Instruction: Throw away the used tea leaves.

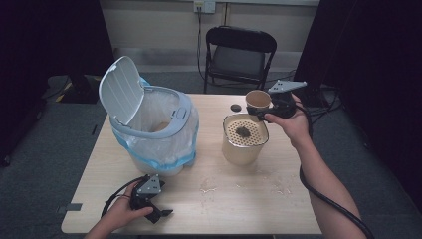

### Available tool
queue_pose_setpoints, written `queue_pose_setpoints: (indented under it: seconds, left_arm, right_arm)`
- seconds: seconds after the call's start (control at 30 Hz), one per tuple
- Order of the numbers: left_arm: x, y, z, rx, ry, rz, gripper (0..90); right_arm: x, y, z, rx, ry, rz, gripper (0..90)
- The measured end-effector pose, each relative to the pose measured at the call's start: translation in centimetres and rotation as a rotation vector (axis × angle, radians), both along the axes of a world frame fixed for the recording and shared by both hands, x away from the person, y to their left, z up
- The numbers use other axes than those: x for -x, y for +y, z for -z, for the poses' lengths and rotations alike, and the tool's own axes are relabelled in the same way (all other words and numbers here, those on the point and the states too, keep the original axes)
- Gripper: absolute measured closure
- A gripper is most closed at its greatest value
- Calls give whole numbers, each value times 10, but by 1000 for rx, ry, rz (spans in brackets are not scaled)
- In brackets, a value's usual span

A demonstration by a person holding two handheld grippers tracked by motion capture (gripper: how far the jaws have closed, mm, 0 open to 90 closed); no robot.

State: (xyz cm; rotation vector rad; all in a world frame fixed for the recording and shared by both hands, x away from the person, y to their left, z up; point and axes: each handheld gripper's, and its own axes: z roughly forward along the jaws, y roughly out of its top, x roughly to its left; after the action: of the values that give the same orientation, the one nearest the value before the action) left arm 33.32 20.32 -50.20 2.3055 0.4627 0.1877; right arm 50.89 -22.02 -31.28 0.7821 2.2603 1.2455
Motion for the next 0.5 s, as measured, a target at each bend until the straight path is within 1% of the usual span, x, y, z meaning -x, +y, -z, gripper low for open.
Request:
queue_pose_setpoints:
  seconds: [0.07,0.1,0.2,0.23,0.3,0.33,0.37,0.4,0.43,0.5]
  left_arm:
    - [0,0,0,-1,1,0,0]
    - [0,0,0,6,1,0,0]
    - [0,0,0,2,2,1,0]
    - [0,0,1,12,0,-1,0]
    - [0,0,0,7,0,-1,0]
    - [0,0,1,12,0,0,0]
    - [0,0,0,3,6,5,0]
    - [0,0,0,10,7,9,0]
    - [0,0,0,2,7,6,0]
    - [0,0,0,8,7,8,0]
  right_arm:
    - [0,3,-2,-3,8,-3,301]
    - [0,4,-2,-3,8,-6,301]
    - [-1,8,-6,-4,14,-17,301]
    - [-1,9,-6,-5,14,-18,301]
    - [-1,12,-8,-8,17,-19,301]
    - [-1,13,-9,-13,24,-23,301]
    - [-1,15,-10,-11,25,-23,300]
    - [-1,17,-12,-12,28,-30,301]
    - [-1,19,-13,-11,30,-32,300]
    - [-1,22,-14,-6,34,-40,300]
